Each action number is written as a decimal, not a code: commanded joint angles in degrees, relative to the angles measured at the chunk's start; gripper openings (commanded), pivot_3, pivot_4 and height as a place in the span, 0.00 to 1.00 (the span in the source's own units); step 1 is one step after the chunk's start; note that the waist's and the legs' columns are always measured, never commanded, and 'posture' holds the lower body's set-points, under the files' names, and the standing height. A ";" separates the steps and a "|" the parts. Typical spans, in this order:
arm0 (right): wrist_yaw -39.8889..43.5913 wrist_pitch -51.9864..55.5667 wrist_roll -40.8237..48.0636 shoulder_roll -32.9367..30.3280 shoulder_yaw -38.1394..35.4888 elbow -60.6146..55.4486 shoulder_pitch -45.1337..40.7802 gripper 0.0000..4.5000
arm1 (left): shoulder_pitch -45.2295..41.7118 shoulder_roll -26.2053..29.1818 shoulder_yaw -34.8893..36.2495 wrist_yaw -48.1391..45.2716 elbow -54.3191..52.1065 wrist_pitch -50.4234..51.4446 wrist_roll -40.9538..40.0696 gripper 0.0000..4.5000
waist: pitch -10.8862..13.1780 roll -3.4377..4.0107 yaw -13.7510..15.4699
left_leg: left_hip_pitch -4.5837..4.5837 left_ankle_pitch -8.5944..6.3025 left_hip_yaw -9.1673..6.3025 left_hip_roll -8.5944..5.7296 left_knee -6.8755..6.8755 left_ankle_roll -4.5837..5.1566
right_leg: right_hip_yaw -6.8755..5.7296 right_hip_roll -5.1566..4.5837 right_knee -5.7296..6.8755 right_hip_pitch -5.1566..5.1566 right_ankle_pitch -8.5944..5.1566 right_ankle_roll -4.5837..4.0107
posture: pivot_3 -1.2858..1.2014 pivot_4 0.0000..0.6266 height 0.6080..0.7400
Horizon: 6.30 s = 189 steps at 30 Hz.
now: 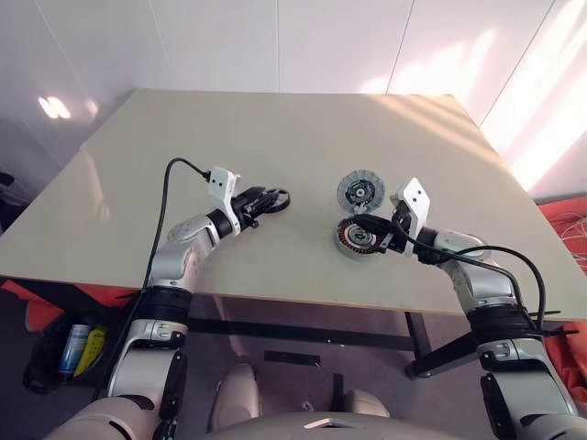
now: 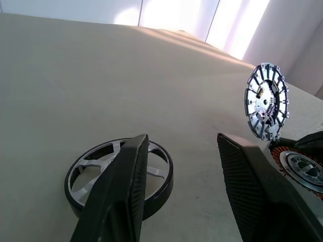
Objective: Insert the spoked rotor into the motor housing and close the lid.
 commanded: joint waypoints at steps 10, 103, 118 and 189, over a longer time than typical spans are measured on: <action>-0.07 -1.05 -0.30 0.12 -0.28 -2.22 3.30 0.00 | -1.41 0.75 -0.05 0.11 -1.91 -0.21 -0.60 0.51 | -0.01 -0.02 0.02 | 0.01 0.00 0.00 0.00 0.04 0.00 | 0.01 0.00 0.06 0.00 0.00 0.00 | 0.52 0.00 1.00; -2.34 -1.78 -2.19 3.21 0.88 0.93 1.88 0.00 | 1.25 3.72 4.26 1.77 6.29 -3.97 -1.57 0.51 | -0.09 -0.16 -0.15 | 0.10 0.14 0.01 0.01 0.05 -0.16 | 0.22 0.00 0.55 -0.27 0.01 -0.04 | 0.52 0.00 1.00; -2.72 -1.30 0.06 0.35 -2.53 -4.72 -2.36 0.00 | -0.92 4.43 5.48 2.22 11.11 -6.38 -1.83 0.51 | -0.12 -0.25 -0.14 | 0.13 0.14 -0.02 0.01 0.03 -0.17 | 0.26 0.01 0.55 -0.28 0.01 -0.03 | 0.52 0.00 1.00; -3.54 0.27 -0.28 -0.54 -2.86 -7.86 -2.39 0.00 | 0.13 4.29 7.04 7.75 4.42 -1.32 -2.90 0.51 | -0.21 -0.54 -0.25 | 0.14 0.11 -0.01 0.02 -0.15 -0.13 | 0.35 0.04 0.30 -0.29 0.01 -0.02 | 0.52 0.00 1.00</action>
